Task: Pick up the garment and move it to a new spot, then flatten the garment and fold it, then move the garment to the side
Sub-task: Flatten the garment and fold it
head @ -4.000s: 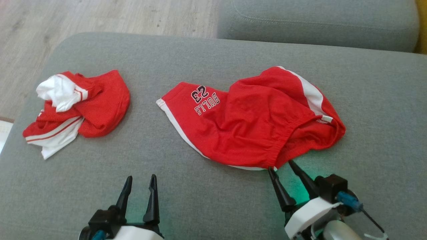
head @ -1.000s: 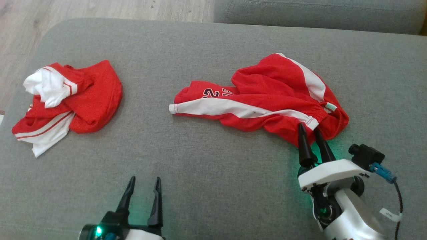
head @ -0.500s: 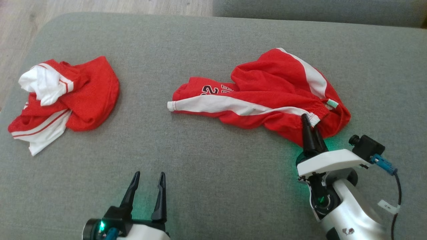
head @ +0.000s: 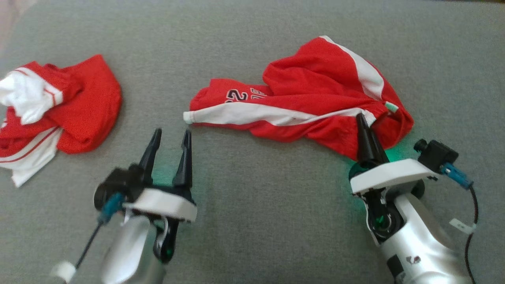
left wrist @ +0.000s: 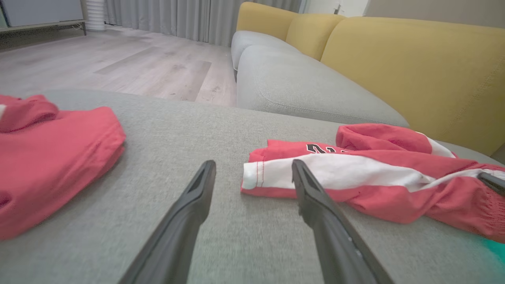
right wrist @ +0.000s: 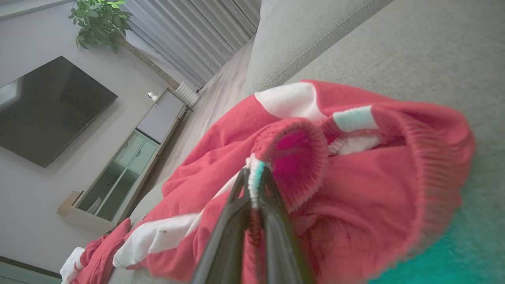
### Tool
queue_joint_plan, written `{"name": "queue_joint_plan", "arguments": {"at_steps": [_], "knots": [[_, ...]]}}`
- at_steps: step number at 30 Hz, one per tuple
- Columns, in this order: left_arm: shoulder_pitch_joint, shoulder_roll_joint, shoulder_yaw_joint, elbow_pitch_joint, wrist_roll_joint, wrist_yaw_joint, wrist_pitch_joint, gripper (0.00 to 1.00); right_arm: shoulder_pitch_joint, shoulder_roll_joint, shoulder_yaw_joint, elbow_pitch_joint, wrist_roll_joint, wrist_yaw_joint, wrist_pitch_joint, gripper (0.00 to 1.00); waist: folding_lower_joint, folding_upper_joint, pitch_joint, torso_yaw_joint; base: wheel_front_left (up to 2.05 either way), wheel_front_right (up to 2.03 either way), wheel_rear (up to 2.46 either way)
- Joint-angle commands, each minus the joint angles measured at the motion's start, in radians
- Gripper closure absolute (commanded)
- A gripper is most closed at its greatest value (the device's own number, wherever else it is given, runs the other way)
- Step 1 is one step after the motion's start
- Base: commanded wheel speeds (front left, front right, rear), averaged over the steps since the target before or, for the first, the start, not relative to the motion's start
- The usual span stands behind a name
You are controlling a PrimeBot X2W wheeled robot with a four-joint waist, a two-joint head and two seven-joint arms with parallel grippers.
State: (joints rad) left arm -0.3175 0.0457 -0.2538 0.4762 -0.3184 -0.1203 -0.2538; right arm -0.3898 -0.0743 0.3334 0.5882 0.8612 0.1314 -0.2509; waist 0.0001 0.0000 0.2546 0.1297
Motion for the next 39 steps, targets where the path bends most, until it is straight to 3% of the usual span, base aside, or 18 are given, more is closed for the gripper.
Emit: {"name": "queue_joint_plan", "arguments": {"at_steps": [1, 5, 13, 23, 34, 36, 38, 39], "knots": [[-0.042, 0.004, 0.031, -0.003, -0.007, -0.004, -0.008, 0.00, -0.021, -0.002, 0.024, -0.017, -0.002, -0.001, -0.011, 1.00, -0.0001, 0.0000, 0.022, -0.019, 0.00, 0.00, 0.00], [-0.128, 0.005, -0.008, 0.082, -0.066, -0.009, -0.008, 0.00, -0.037, -0.008, 0.038, -0.028, 0.002, -0.001, -0.011, 1.00, -0.0001, 0.0000, 0.052, -0.040, 0.00, 0.00, 0.00], [-0.199, 0.045, -0.105, 0.101, -0.203, -0.010, -0.008, 0.00, -0.059, -0.020, 0.045, -0.051, 0.003, -0.001, -0.011, 1.00, -0.0001, 0.0000, 0.094, -0.055, 0.00, 0.00, 0.00], [-0.187, 0.059, -0.063, 0.112, -0.205, -0.010, -0.008, 0.00, -0.062, -0.016, 0.047, -0.058, 0.003, -0.001, -0.011, 1.00, -0.0001, 0.0000, 0.102, -0.054, 0.00, 0.00, 0.00], [-0.204, 0.069, -0.095, 0.153, -0.260, -0.010, -0.008, 0.00, -0.069, -0.011, 0.061, -0.051, 0.006, -0.001, -0.011, 1.00, -0.0001, 0.0000, 0.109, -0.061, 0.00, 0.00, 0.00], [-0.206, 0.071, -0.097, 0.151, -0.265, -0.010, -0.008, 0.62, -0.069, -0.010, 0.062, -0.053, 0.006, -0.001, -0.011, 1.00, -0.0001, 0.0000, 0.111, -0.063, 0.00, 0.00, 0.00], [-0.207, 0.072, -0.100, 0.151, -0.267, -0.010, -0.008, 1.00, -0.069, -0.010, 0.062, -0.054, 0.006, -0.001, -0.011, 1.00, -0.0001, 0.0000, 0.112, -0.064, 0.00, 0.00, 0.00], [-0.207, 0.073, -0.100, 0.147, -0.266, -0.010, -0.008, 1.00, -0.069, -0.010, 0.061, -0.055, 0.006, -0.001, -0.011, 1.00, -0.0001, 0.0000, 0.112, -0.064, 0.00, 0.00, 0.00]]}}
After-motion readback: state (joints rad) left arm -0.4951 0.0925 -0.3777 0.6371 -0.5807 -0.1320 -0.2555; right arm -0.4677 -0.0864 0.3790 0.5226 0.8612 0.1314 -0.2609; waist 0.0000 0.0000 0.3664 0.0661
